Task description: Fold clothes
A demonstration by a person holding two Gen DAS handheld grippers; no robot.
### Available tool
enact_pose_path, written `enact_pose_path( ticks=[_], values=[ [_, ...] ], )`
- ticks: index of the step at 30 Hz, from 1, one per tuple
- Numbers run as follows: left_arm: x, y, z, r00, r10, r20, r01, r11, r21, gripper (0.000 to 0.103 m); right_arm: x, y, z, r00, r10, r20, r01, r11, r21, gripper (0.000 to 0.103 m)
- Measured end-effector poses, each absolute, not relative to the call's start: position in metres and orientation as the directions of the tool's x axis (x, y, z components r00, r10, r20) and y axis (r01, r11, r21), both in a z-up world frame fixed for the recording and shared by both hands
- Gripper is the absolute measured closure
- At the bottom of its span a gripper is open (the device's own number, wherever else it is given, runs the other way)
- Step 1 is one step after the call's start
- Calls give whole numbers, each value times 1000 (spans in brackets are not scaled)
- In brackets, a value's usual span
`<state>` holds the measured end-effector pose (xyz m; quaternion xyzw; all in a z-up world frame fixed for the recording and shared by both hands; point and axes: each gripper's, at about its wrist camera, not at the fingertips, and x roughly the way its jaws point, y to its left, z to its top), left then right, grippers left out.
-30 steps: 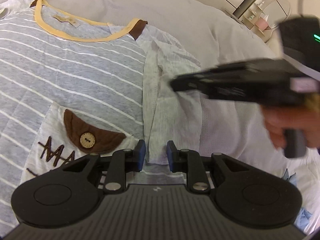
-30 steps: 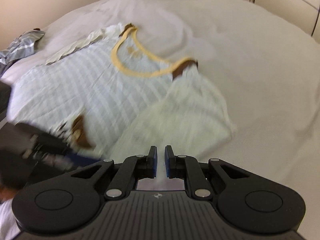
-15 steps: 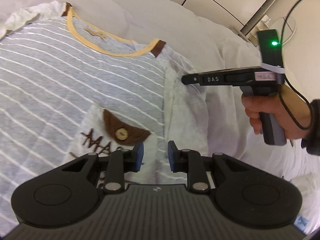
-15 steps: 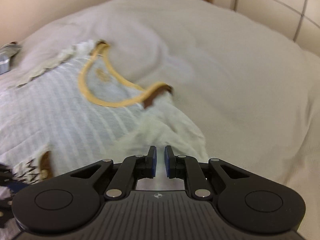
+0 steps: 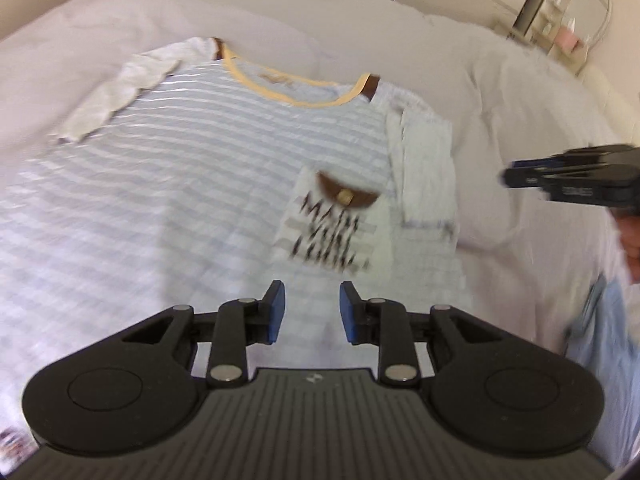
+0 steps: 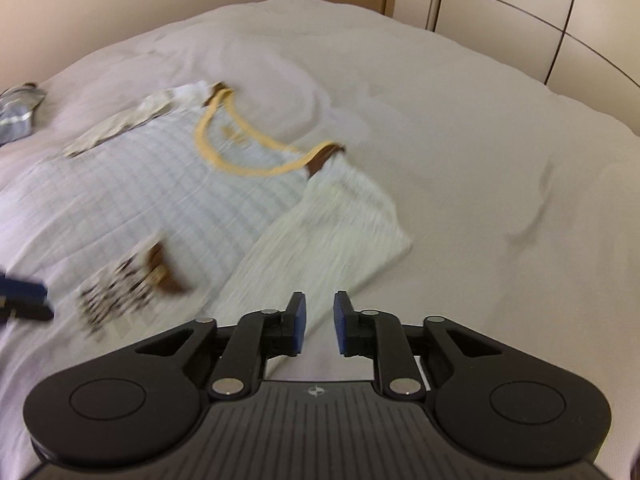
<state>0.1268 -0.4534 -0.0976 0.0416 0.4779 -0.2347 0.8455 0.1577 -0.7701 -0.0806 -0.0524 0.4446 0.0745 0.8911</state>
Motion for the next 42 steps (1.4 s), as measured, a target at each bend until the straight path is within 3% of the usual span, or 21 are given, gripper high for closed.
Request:
enact_pose_path(
  ticks=[6, 12, 18, 22, 24, 29, 33, 38, 42],
  values=[
    [68, -413, -64, 444, -260, -857, 375, 923, -86, 72, 75, -743, -45, 570, 135, -811, -231, 973, 0, 71],
    [18, -375, -26, 486, -181, -855, 335, 942, -10, 55, 10, -719, -15, 549, 196, -812, -285, 958, 39, 63],
    [2, -327, 5, 529, -107, -842, 307, 949, 72, 32, -26, -692, 7, 555, 243, -796, -343, 938, 47, 52],
    [6, -291, 20, 568, -78, -819, 341, 928, 148, 7, -38, -672, 25, 581, 254, -774, -350, 936, 44, 36],
    [8, -273, 16, 579, -69, -812, 410, 886, 217, 2, -41, -660, 32, 600, 249, -760, -348, 937, 33, 30],
    [11, -226, -27, 560, -96, -823, 667, 642, 379, 1, -44, -624, 33, 633, 185, -752, -289, 957, -8, 28],
    [9, -182, -71, 532, -151, -833, 814, 362, 454, 4, -49, -581, 21, 623, 56, -780, -174, 982, -68, 28],
    [2, -131, -112, 573, -214, -791, 806, -28, 592, 18, -63, -523, 5, 558, -58, -828, -13, 997, -79, 25],
    [2, -108, -139, 566, -270, -779, 763, -187, 619, 29, -69, -485, -8, 487, -48, -872, 44, 999, -31, 25]
  ],
)
